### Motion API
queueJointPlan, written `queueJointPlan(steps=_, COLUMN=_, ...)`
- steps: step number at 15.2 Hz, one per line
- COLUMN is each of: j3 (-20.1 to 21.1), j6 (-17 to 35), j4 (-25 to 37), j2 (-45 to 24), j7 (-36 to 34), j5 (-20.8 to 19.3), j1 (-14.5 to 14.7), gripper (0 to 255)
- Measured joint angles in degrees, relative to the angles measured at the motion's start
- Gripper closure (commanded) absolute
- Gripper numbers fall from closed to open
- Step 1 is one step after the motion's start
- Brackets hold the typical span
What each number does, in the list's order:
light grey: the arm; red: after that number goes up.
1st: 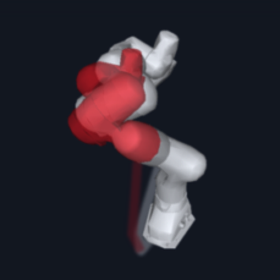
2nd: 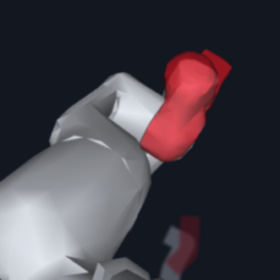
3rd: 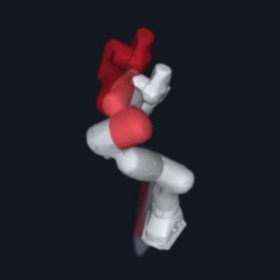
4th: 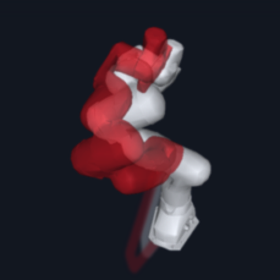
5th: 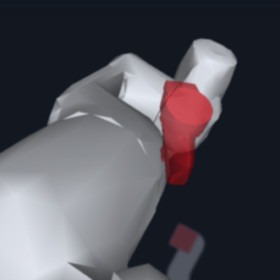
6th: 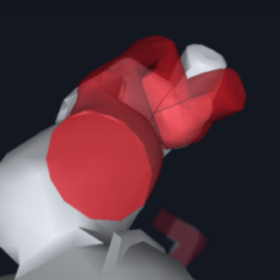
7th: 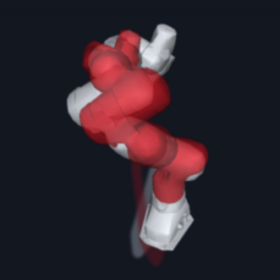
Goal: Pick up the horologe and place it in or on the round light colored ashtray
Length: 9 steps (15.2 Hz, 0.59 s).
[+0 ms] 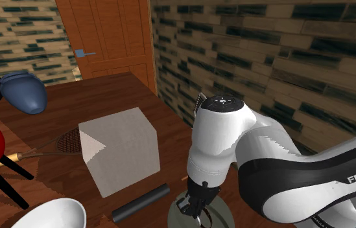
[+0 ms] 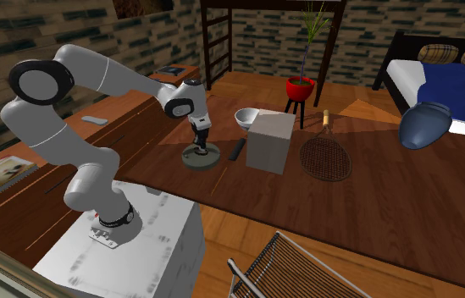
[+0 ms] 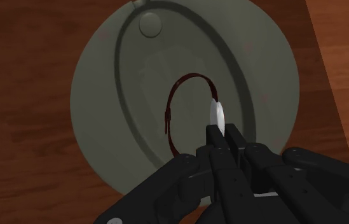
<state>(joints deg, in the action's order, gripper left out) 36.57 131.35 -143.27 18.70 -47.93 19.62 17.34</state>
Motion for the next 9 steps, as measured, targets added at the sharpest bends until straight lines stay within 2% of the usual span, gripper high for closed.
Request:
queueJointPlan(steps=1, j3=0.0, j6=0.0, j4=0.0, j2=0.0, j7=0.0, j5=0.0, j1=0.0, gripper=0)
queueJointPlan(steps=7, j3=0.0, j6=0.0, j4=0.0, j2=0.0, j7=0.0, j5=0.0, j1=0.0, gripper=0)
queueJointPlan(steps=9, j3=-0.9, j6=-2.7, j4=1.0, j2=1.8, j7=0.4, j5=0.3, j1=0.2, gripper=0)
